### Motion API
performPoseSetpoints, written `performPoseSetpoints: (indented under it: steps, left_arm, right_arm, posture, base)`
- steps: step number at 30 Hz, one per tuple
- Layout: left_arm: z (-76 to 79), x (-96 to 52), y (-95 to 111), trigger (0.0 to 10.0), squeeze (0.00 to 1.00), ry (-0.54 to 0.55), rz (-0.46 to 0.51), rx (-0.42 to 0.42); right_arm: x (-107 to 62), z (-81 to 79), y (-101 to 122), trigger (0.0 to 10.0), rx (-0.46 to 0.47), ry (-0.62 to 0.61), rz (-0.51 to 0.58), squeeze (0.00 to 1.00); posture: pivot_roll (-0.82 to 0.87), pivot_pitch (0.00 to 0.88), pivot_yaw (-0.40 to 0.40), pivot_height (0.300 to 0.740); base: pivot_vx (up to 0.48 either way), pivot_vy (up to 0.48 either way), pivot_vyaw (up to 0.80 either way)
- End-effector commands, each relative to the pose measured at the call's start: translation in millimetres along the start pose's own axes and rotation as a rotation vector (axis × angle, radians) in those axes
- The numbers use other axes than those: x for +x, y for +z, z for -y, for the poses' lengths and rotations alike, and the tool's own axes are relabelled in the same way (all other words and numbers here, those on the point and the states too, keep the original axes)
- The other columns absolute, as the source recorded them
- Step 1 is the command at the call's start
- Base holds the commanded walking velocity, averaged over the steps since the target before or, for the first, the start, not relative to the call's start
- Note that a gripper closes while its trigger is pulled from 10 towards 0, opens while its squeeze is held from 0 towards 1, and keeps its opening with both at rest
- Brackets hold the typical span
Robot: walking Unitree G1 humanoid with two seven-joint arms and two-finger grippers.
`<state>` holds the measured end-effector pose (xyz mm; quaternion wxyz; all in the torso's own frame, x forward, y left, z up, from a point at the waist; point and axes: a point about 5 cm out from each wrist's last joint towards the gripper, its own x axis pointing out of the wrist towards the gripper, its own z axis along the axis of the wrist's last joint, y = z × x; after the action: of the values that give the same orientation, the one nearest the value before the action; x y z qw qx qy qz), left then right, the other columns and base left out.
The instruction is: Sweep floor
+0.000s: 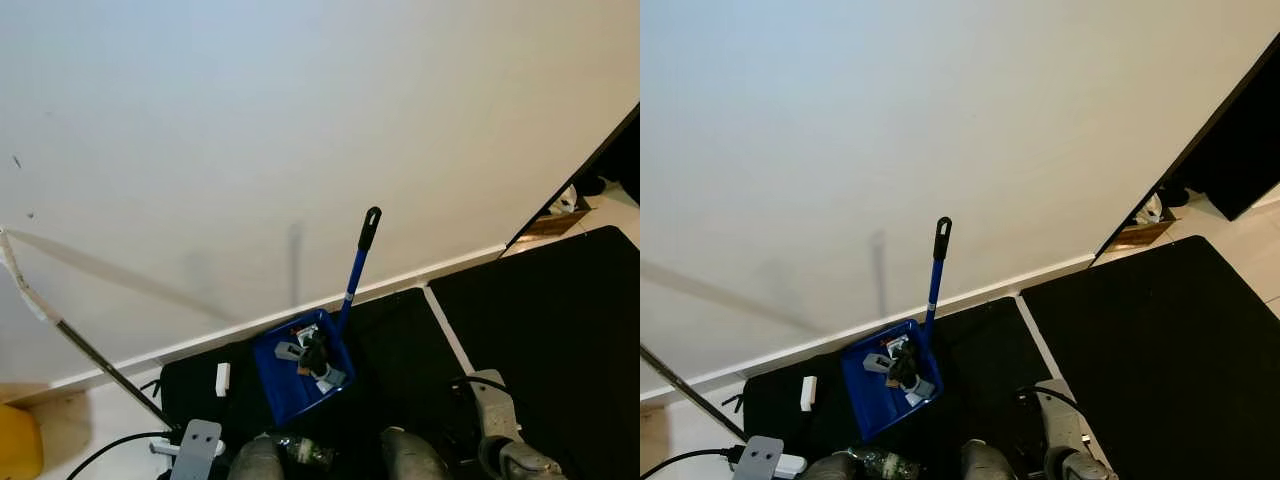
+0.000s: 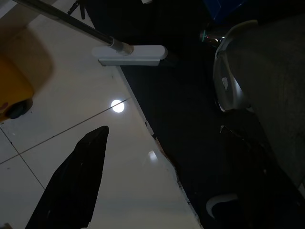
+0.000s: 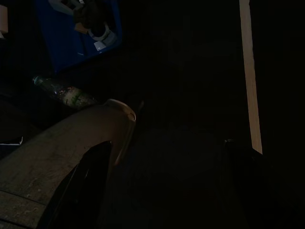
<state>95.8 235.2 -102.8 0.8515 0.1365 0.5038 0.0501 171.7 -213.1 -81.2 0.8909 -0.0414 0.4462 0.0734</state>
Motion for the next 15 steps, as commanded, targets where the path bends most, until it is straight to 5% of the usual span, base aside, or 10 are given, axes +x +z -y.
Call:
performPoseSetpoints:
  steps: [1, 15]
  left_arm:
    - [7.8, -1.9, -6.6, 10.0, 0.00, -0.018, -0.027, -0.009]
    - [6.4, -1.3, -5.2, 10.0, 0.00, -0.013, -0.026, -0.006]
  right_arm:
    - [-2.0, 1.9, -6.4, 10.0, -0.009, -0.003, -0.025, 0.00]
    - [-0.8, -0.4, -4.5, 10.0, -0.012, 0.005, -0.021, 0.00]
  posture:
    - [0.05, 0.112, -0.080, 0.740]
    - [0.06, 0.109, -0.077, 0.740]
  base:
    - [0.000, 0.000, 0.00]
    - [0.000, 0.000, 0.00]
